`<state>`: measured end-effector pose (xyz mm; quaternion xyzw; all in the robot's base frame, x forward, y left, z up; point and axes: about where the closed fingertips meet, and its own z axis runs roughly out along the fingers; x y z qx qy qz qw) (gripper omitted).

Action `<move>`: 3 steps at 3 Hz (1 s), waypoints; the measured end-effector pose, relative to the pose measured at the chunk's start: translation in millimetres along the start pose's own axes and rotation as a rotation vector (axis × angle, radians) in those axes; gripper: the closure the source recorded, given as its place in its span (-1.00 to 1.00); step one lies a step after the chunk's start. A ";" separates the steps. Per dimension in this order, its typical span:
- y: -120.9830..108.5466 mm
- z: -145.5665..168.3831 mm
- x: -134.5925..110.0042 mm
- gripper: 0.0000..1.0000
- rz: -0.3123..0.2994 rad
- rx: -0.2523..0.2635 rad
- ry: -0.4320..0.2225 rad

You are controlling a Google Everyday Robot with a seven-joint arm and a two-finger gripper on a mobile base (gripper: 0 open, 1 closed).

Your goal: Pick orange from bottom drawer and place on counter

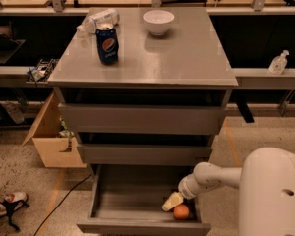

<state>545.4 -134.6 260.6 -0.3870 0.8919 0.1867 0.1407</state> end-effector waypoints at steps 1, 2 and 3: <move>6.9 24.4 3.2 -1.00 0.009 -0.046 0.012; 10.8 52.8 10.0 -1.00 0.029 -0.088 0.037; 5.0 74.3 20.9 -1.00 0.075 -0.090 0.067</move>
Offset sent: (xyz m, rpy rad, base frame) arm -0.0106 0.0333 -0.0770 0.0426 0.1452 0.0181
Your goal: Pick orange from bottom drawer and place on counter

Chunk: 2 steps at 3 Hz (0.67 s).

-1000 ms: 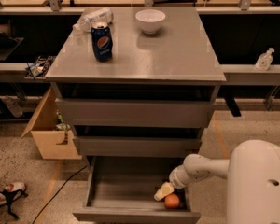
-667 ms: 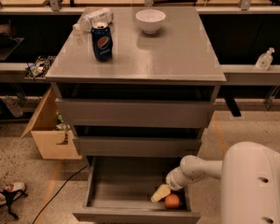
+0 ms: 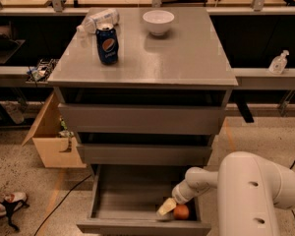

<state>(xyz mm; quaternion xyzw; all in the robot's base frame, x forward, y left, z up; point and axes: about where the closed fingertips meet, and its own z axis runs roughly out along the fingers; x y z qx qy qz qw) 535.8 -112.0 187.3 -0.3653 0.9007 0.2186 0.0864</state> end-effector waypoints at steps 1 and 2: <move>-12.0 7.0 6.0 -1.00 0.055 0.028 0.014; -27.2 12.3 20.4 -1.00 0.132 0.057 0.040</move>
Offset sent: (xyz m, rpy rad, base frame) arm 0.0074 -0.0482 -0.0399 -0.1203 0.0868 -0.2122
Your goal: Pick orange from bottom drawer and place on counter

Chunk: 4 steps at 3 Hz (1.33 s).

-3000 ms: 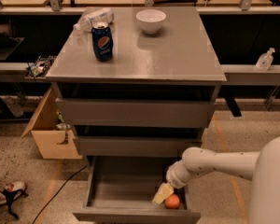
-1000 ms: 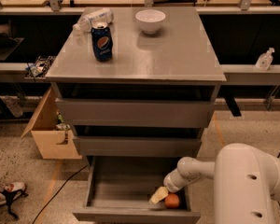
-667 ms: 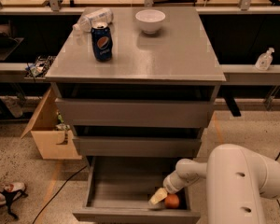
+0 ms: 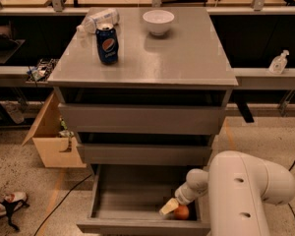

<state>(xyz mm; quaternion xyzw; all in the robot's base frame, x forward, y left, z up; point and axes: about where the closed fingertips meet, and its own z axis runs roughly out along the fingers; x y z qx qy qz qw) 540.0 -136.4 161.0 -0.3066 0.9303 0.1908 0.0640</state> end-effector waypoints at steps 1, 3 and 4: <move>-16.9 1.0 18.2 -1.00 0.086 0.030 0.027; -29.8 -4.3 34.8 -1.00 0.178 0.069 0.055; -29.1 -4.0 34.6 -1.00 0.178 0.070 0.055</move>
Offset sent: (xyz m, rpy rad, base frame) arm -0.0146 -0.0725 -0.0138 -0.1489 0.1109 -0.2714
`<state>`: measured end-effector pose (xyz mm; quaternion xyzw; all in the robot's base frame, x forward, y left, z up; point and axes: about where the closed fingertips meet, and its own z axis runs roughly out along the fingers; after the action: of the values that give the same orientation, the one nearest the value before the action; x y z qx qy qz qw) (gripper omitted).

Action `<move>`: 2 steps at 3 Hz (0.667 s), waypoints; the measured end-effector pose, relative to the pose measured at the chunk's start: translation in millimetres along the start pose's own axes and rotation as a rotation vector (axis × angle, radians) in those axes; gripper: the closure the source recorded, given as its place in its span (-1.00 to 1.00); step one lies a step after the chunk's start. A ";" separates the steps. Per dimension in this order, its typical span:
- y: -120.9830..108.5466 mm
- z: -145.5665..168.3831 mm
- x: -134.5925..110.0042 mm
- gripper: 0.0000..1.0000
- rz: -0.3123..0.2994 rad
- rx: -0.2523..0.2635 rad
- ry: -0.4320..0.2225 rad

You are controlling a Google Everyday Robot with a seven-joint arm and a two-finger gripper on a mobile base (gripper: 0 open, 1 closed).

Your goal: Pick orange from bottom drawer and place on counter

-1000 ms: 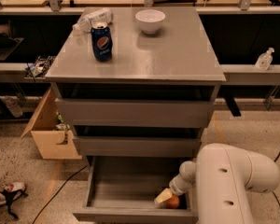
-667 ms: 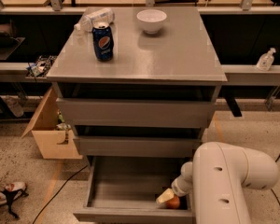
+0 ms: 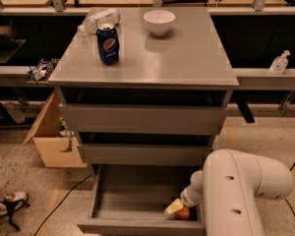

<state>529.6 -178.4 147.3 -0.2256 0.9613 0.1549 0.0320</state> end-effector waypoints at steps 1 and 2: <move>0.5 0.2 -0.1 -1.00 0.000 0.000 0.000; 1.2 0.4 -0.3 -0.65 0.000 0.000 0.000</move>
Offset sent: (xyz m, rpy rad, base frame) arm -0.0485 -0.0063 0.0080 -0.0062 0.2213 -0.0586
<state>529.2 -177.1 147.3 -0.2255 0.9613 0.1549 0.0318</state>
